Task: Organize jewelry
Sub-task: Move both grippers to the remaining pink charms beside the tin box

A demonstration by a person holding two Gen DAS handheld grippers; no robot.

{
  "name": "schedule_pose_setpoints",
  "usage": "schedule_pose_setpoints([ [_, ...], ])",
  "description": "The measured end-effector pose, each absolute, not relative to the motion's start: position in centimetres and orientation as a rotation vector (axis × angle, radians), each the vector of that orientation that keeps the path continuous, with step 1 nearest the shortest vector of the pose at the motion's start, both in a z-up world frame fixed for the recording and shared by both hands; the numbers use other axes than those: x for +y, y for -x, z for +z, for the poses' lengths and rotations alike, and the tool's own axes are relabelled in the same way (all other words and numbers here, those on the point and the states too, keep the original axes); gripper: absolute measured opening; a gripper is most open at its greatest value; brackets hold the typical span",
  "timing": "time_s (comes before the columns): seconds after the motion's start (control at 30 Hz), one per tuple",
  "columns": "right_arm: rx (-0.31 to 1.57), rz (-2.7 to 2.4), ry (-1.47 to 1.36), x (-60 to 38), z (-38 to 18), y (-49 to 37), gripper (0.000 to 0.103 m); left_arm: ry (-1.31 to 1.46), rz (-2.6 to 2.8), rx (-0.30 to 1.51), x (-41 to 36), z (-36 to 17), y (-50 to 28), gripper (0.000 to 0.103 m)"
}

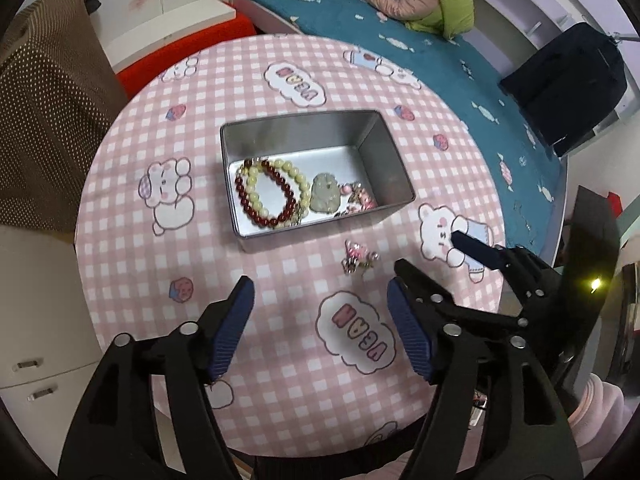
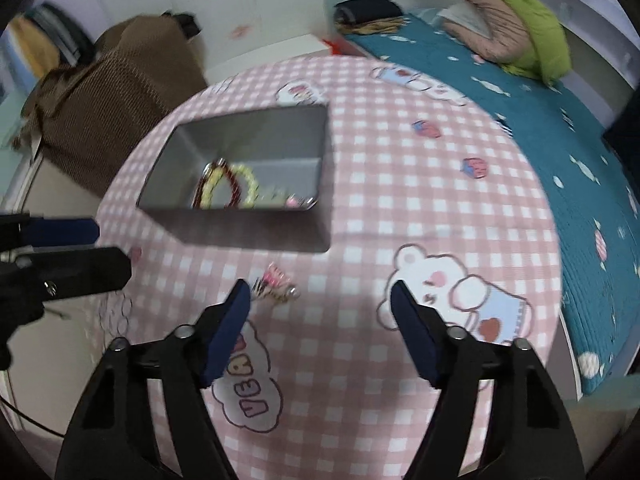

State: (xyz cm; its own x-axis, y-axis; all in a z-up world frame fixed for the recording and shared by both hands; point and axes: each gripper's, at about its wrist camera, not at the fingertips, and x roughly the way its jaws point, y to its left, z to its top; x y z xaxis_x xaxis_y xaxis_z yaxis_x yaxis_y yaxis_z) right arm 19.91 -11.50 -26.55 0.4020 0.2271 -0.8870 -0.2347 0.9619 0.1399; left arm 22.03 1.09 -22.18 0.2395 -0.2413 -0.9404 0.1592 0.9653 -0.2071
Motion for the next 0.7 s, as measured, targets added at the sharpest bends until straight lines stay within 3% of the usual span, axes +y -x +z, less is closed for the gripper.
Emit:
schedule_pose_setpoints([
  [0.17, 1.134, 0.358, 0.053, -10.1, -28.2, -19.8, 0.046, 0.068, -0.247, 1.324, 1.3, -23.4, -21.7, 0.079],
  [0.37, 1.151, 0.416, 0.076, -9.0, -29.6, -20.3, 0.039, 0.08, -0.22, 1.349, 1.8, -24.7, -21.1, 0.079],
  [0.5, 1.181, 0.428, 0.098, -8.7, -30.6, -20.8, 0.023, 0.1, -0.197, 1.353, 2.4, -25.3, -21.3, 0.079],
  [0.7, 1.174, 0.417, 0.092, -8.9, -30.7, -20.8, 0.01, 0.124, -0.188, 1.365, 2.4, -26.2, -21.8, 0.078],
])
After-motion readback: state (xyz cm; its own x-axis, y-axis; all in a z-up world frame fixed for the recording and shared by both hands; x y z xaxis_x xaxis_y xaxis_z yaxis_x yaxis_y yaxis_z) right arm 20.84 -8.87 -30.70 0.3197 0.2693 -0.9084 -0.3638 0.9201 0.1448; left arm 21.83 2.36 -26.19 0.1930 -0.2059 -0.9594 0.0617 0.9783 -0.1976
